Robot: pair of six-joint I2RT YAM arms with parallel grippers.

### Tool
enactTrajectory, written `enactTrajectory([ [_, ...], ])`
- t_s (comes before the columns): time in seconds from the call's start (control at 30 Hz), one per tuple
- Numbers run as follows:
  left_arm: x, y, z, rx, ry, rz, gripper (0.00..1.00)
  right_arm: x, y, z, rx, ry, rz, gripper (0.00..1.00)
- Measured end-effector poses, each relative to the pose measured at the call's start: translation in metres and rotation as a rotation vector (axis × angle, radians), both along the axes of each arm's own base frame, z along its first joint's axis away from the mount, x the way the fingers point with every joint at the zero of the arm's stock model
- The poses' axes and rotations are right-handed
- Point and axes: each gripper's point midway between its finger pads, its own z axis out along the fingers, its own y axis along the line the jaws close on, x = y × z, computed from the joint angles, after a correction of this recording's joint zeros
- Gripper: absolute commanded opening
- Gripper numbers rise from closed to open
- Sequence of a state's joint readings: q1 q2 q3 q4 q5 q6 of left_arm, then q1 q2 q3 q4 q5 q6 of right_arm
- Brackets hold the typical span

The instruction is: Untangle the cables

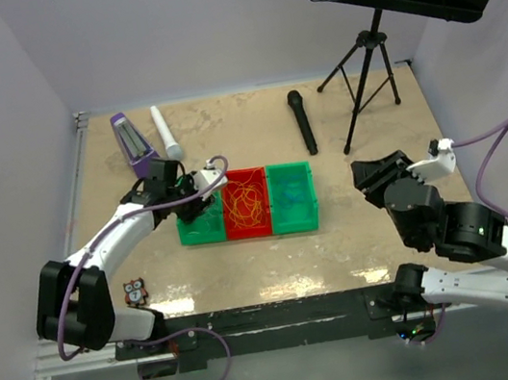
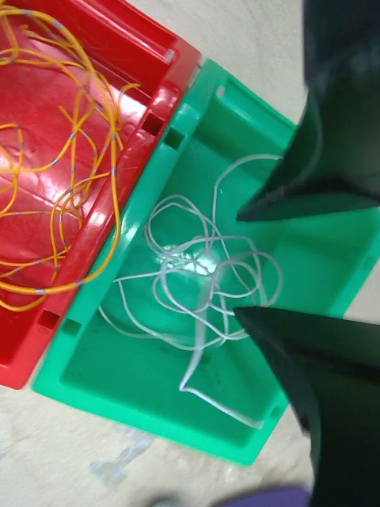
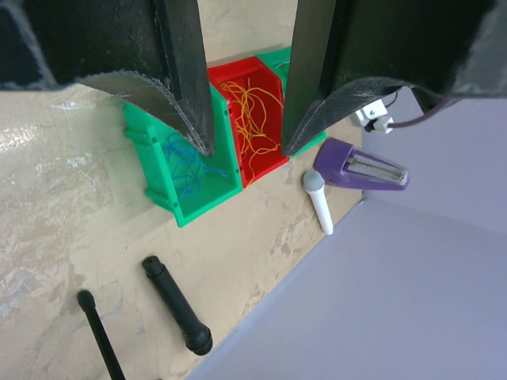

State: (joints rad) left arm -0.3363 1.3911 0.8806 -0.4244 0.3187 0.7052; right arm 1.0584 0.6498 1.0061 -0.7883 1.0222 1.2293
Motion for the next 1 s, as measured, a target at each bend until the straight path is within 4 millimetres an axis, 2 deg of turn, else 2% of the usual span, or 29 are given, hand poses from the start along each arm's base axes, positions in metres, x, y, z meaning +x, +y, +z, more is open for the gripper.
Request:
enactTrajectory([
  [0.03,0.0,0.001,-0.002,0.002,0.0,0.014,0.98,0.0,0.0,0.0,-0.001,0.0,0.0,0.44],
  [0.2,0.0,0.007,-0.003,0.015,0.0,0.05,1.0,-0.001,-0.001,0.005,0.003,-0.006,0.002,0.45],
  [0.3,0.0,0.007,0.011,0.006,-0.009,0.064,1.0,-0.001,-0.001,0.01,-0.001,-0.011,0.005,0.47],
  [0.43,0.015,0.0,0.058,-0.053,-0.074,0.103,1.0,0.002,0.004,0.014,-0.038,-0.008,0.021,0.5],
  [0.6,0.035,-0.007,0.134,-0.165,-0.191,0.186,1.0,0.01,0.023,0.008,-0.123,0.016,0.054,0.58],
  [0.7,0.031,-0.006,0.157,-0.225,-0.214,0.233,1.0,0.014,0.034,0.005,-0.167,0.023,0.084,0.64],
  [0.83,0.017,0.0,0.164,-0.265,-0.231,0.284,1.0,0.018,0.046,0.006,-0.214,0.016,0.124,0.7],
  [1.0,0.01,0.011,0.145,-0.261,-0.193,0.36,1.0,0.027,0.064,0.013,-0.267,0.009,0.152,0.78],
])
